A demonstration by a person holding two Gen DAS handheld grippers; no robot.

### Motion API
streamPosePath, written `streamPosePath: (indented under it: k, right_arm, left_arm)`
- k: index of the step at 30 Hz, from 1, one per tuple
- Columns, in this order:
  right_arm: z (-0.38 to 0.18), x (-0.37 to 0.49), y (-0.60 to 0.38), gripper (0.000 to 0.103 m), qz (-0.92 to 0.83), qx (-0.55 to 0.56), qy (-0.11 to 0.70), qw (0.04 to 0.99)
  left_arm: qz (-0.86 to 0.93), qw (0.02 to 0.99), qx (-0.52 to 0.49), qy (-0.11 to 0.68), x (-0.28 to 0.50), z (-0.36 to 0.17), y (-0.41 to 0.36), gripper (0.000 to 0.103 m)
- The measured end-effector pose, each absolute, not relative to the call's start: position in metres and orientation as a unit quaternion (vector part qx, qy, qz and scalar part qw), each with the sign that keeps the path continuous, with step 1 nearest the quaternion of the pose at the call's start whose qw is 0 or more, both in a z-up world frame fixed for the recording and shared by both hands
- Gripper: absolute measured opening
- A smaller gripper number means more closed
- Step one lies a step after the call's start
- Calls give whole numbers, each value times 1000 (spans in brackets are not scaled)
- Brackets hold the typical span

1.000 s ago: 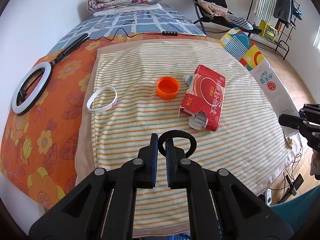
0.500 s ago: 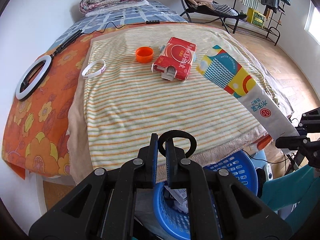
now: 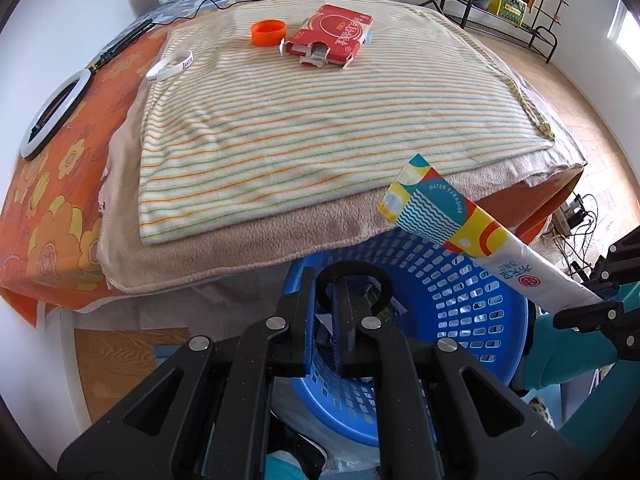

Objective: Collect trash
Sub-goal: 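Carry hair tie and paper strip over the blue basket and open both tools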

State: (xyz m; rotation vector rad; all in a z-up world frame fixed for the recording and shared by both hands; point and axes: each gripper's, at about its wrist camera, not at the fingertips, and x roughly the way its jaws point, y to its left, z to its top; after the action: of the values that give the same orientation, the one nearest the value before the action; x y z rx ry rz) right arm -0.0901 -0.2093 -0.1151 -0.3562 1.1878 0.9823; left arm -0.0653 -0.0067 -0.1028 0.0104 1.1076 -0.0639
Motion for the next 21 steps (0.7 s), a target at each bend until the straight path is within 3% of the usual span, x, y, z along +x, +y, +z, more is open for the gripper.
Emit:
streamPosePath:
  k: [16, 19, 21]
  right_arm:
    - [-155, -84, -210, 10, 428, -122, 603, 662]
    - [-154, -81, -212, 16, 424, -117, 601, 667]
    - [-153, -79, -212, 27, 423, -112, 600, 669]
  left_arm:
    - [-52, 822, 26, 566, -71, -139, -28, 5]
    - [-56, 821, 24, 568, -69, -139, -30, 5]
    - [-57, 819, 22, 570, -68, -139, -30, 5]
